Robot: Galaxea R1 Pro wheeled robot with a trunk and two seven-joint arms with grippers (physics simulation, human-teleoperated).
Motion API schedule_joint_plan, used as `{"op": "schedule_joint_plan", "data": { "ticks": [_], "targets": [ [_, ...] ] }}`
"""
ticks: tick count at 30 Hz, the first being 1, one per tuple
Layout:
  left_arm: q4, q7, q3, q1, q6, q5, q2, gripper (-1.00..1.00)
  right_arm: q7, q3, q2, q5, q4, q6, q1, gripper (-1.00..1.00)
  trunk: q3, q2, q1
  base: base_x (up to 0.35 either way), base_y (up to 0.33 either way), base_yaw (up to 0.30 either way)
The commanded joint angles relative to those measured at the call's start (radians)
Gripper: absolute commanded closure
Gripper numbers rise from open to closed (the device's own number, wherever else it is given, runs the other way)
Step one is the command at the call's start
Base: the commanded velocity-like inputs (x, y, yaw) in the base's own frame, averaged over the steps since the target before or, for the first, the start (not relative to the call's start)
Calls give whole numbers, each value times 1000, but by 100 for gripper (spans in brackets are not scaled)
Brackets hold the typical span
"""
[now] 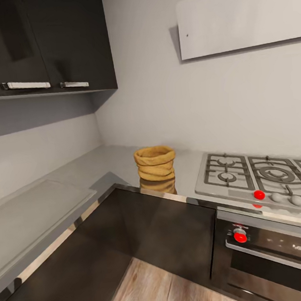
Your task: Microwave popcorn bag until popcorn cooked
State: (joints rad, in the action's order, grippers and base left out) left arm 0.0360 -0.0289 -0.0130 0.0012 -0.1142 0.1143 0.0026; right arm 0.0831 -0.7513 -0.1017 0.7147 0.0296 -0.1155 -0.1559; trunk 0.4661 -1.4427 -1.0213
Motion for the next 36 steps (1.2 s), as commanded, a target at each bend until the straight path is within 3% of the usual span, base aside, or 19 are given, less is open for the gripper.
{"op": "schedule_joint_plan", "data": {
  "ticks": [1, 36],
  "targets": [
    [1, 0, 1, 0, -6, 7, -1, -100, 1, -8, -1, 5, 3, -5, -1, -100, -2, 7, 4, 0, 0, 0],
    [1, 0, 4, 0, -15, 4, -1, -100, 1, -8, 3, 6, 3, -4, -1, -100, -112, 252, 138, 0, 0, 0]
  ]
}}
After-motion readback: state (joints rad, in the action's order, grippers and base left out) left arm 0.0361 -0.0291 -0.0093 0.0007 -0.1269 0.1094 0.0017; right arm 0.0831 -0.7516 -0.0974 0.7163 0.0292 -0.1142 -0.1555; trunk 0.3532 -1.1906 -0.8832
